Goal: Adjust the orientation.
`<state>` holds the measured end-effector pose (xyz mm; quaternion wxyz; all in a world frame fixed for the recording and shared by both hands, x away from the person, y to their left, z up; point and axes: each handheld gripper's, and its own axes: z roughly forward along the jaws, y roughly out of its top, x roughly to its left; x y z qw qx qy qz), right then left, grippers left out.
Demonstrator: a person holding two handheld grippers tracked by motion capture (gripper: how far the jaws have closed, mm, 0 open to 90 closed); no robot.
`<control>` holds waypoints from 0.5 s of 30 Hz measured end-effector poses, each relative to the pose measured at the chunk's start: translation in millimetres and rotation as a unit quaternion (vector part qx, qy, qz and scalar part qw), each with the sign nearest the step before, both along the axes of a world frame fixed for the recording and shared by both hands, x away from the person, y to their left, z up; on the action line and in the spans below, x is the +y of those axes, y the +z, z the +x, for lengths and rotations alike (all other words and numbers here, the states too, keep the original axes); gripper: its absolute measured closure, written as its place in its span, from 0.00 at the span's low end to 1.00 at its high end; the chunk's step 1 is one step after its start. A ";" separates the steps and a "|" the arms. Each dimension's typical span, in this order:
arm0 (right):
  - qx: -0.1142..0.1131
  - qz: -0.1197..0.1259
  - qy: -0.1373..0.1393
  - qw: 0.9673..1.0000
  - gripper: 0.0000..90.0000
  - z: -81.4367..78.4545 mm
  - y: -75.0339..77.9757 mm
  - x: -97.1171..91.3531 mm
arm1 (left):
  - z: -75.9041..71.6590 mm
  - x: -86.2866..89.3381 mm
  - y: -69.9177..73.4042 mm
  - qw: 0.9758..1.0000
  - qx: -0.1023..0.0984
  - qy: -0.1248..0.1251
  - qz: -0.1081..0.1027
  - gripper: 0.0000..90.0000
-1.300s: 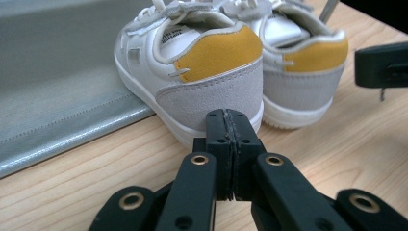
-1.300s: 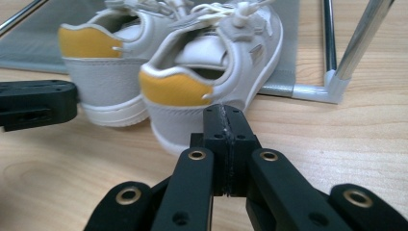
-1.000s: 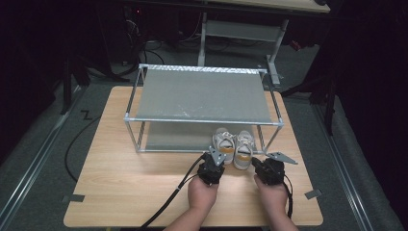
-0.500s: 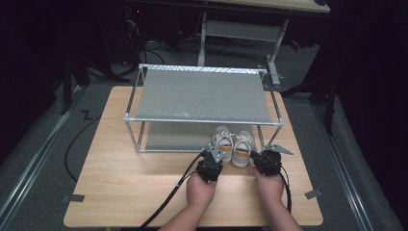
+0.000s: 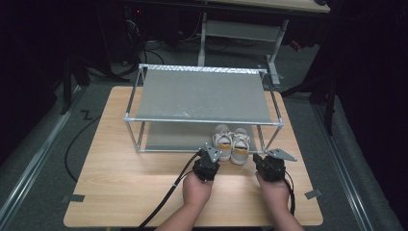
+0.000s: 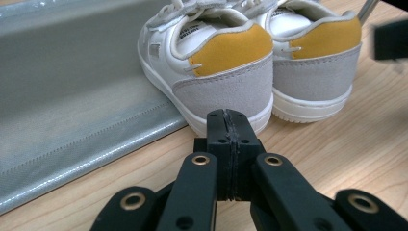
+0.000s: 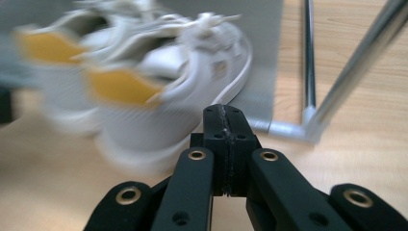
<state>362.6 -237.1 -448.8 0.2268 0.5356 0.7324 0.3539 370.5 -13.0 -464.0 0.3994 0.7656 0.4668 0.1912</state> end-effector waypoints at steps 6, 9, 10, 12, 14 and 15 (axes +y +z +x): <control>0.011 0.026 0.033 0.999 1.00 -12.0 -0.4 16.9 | -0.3 -7.6 -1.9 1.000 0.005 -0.003 -0.013 0.99; 0.018 0.013 0.032 0.999 1.00 -4.5 -6.1 29.9 | 2.9 -10.0 -3.8 1.000 0.011 -0.003 -0.013 1.00; 0.017 0.010 0.032 0.999 1.00 -1.2 -8.2 31.0 | 4.8 -10.5 -4.7 1.000 0.011 0.000 -0.012 1.00; 0.017 0.011 0.025 0.999 1.00 4.9 -8.6 31.2 | 8.8 -11.1 -5.9 1.000 0.009 -0.002 -0.008 1.00; 0.018 0.016 0.020 1.000 1.00 9.9 -9.2 30.7 | 12.5 -13.2 -6.3 1.000 0.008 -0.003 -0.003 1.00; 0.017 0.016 0.016 1.000 1.00 12.3 -10.5 30.5 | 14.7 -14.3 -6.4 1.000 0.007 -0.003 -0.001 1.00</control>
